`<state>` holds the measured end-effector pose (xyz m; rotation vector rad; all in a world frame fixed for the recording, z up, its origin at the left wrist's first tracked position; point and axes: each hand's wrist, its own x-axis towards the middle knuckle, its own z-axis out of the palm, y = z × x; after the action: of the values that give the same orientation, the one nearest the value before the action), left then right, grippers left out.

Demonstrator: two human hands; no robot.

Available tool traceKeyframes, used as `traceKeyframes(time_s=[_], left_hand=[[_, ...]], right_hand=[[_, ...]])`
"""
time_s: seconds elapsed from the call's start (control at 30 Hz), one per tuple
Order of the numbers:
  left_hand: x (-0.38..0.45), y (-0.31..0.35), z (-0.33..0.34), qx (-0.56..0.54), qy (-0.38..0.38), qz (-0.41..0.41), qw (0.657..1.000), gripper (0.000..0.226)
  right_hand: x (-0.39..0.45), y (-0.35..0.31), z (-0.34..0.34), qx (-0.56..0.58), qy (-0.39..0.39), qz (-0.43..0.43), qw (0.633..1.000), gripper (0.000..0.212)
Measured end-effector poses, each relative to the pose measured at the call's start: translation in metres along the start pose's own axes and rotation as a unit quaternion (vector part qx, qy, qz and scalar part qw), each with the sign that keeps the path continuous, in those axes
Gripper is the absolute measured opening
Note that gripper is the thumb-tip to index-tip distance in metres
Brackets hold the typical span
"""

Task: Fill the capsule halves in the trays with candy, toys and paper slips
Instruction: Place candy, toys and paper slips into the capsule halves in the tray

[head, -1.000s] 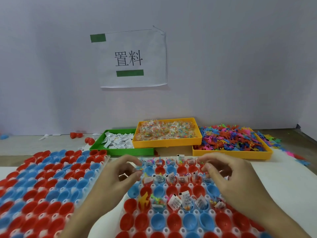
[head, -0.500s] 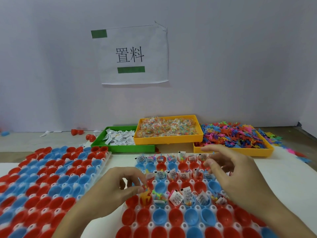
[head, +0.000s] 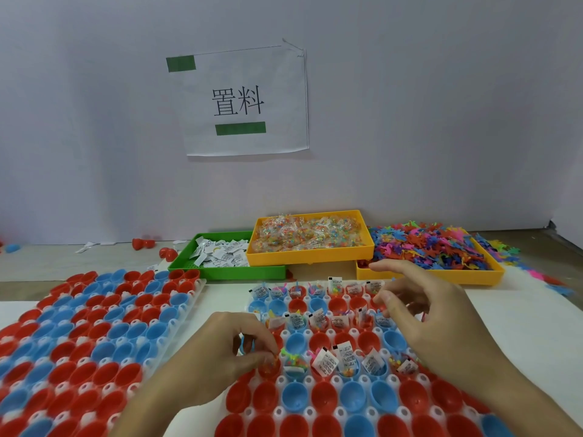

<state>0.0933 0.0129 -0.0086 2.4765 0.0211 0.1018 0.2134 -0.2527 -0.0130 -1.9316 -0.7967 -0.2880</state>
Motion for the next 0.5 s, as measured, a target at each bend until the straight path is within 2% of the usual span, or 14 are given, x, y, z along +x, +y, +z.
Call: traceKeyframes(time_s=[0.5], left_hand=[[0.0016,0.0038,0.0035,0.028,0.018,0.007,0.999,0.021]], right_hand=[[0.0,0.0,-0.0006,-0.01,0.001,0.001,1.0,0.04]])
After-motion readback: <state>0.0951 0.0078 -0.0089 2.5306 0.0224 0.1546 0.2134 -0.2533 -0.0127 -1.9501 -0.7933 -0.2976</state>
